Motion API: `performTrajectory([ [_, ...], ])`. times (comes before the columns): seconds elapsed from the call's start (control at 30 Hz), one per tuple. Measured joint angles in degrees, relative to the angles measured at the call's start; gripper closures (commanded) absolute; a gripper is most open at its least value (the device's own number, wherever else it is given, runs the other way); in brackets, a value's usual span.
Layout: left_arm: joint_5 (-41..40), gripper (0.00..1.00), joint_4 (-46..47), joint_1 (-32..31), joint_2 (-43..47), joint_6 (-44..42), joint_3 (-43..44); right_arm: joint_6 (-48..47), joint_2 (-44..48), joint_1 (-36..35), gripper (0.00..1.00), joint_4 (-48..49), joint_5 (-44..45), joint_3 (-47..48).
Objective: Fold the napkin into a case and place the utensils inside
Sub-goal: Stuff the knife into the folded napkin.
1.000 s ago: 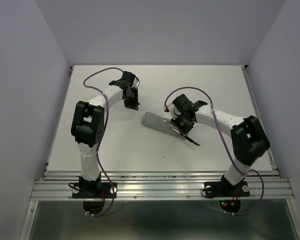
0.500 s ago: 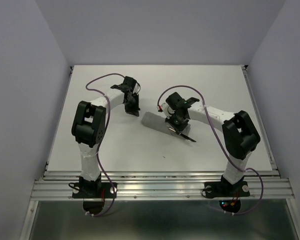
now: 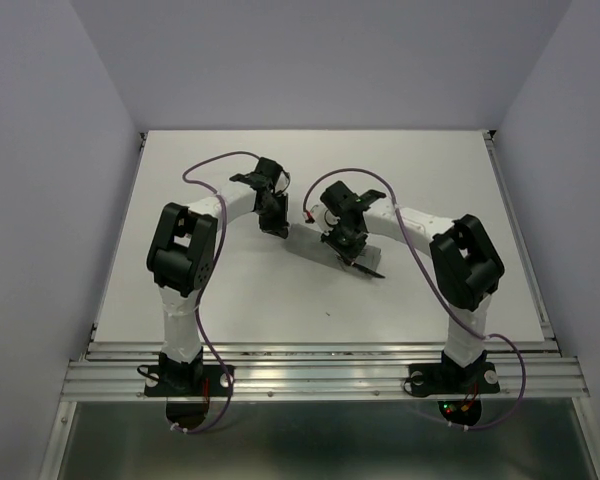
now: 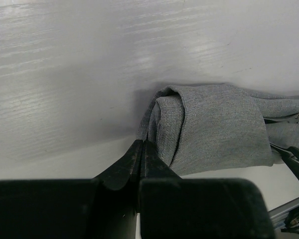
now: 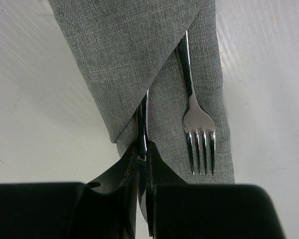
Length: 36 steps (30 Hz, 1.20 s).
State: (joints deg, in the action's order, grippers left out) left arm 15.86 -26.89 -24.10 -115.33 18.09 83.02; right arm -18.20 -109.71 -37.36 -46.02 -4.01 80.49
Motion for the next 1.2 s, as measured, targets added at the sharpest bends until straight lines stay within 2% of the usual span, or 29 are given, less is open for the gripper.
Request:
performTrajectory([
  [0.6, 2.1, 0.91, 0.0, -0.7, -1.8, 0.2, 2.4, -3.5, -4.1, -1.4, 0.99, -0.4, -1.6, 5.7],
  [0.83, 2.1, 0.91, 0.0, -0.7, -1.9, 0.2, 2.6, -4.1, -4.3, -1.4, 0.84, -0.1, -1.6, 5.7],
  [0.97, 2.1, 0.91, 0.0, -0.7, -1.9, 0.2, 2.6, -4.1, -4.3, -1.4, 0.8, -0.1, -0.8, 5.7],
  [1.2, 0.5, 0.91, -0.6, -0.7, -1.9, 0.2, 2.6, -3.6, -3.9, -1.4, 0.78, 0.4, 0.6, 5.1],
])
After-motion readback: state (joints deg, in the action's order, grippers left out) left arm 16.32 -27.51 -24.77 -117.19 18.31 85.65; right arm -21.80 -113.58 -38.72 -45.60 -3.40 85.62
